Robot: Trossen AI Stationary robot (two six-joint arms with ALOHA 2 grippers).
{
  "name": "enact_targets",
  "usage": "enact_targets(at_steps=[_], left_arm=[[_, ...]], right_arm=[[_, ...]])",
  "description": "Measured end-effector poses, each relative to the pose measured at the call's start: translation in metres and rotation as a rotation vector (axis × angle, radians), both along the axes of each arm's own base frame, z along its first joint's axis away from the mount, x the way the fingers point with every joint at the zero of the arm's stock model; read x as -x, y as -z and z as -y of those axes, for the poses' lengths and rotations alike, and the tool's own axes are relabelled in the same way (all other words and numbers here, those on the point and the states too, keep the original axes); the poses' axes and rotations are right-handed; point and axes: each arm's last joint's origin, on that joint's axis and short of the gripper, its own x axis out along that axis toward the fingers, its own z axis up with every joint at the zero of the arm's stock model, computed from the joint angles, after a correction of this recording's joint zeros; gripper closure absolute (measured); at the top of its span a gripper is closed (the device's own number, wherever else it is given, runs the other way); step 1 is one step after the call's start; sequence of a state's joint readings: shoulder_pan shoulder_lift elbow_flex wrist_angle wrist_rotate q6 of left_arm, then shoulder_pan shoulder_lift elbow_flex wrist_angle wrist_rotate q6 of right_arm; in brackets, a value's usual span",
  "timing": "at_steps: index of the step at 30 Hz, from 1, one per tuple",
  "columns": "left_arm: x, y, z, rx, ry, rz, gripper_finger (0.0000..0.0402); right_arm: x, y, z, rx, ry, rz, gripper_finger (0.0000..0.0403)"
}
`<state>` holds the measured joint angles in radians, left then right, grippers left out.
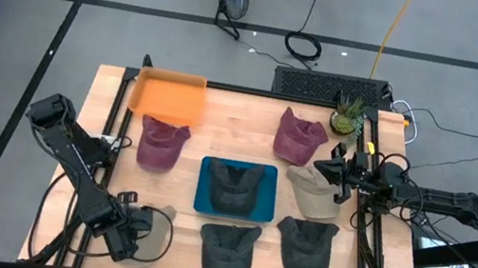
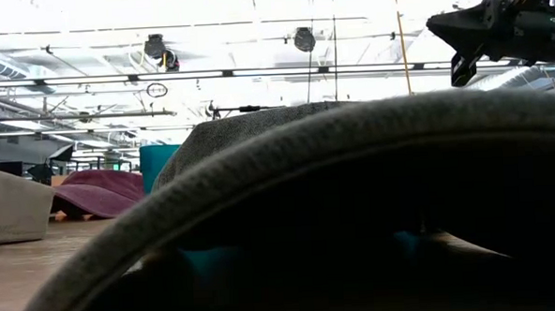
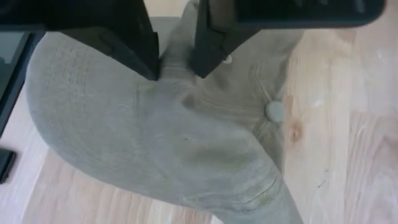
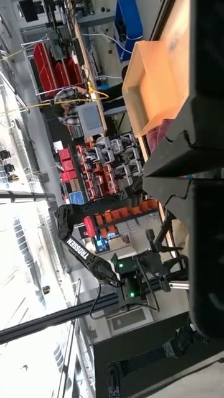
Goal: Pick & Place hat
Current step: Put the left brown cap into the orange bin
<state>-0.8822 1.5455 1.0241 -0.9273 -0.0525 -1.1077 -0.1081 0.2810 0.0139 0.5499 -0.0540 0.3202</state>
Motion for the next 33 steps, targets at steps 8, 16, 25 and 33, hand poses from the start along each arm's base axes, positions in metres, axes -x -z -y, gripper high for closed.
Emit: enact_targets(at_steps=[8, 16, 25, 33], left_arm=[[-0.002, 0.0, 0.003, 0.03, 0.002, 0.017, 0.0342], [-0.004, -0.001, 0.005, 0.05, 0.006, 0.042, 0.0297], [-0.006, 0.006, 0.007, 0.03, 0.007, 0.021, 0.024], [-0.011, 0.028, 0.011, 0.029, 0.073, -0.105, 0.0264]], right_arm=[[0.0, 0.0, 0.0, 0.0, 0.0, 0.0, 0.0403], [0.0, 0.0, 0.0, 0.0, 0.0, 0.0, 0.0403], [0.0, 0.0, 0.0, 0.0, 0.0, -0.001, 0.0403], [0.0, 0.0, 0.0, 0.002, 0.002, -0.001, 0.0403]])
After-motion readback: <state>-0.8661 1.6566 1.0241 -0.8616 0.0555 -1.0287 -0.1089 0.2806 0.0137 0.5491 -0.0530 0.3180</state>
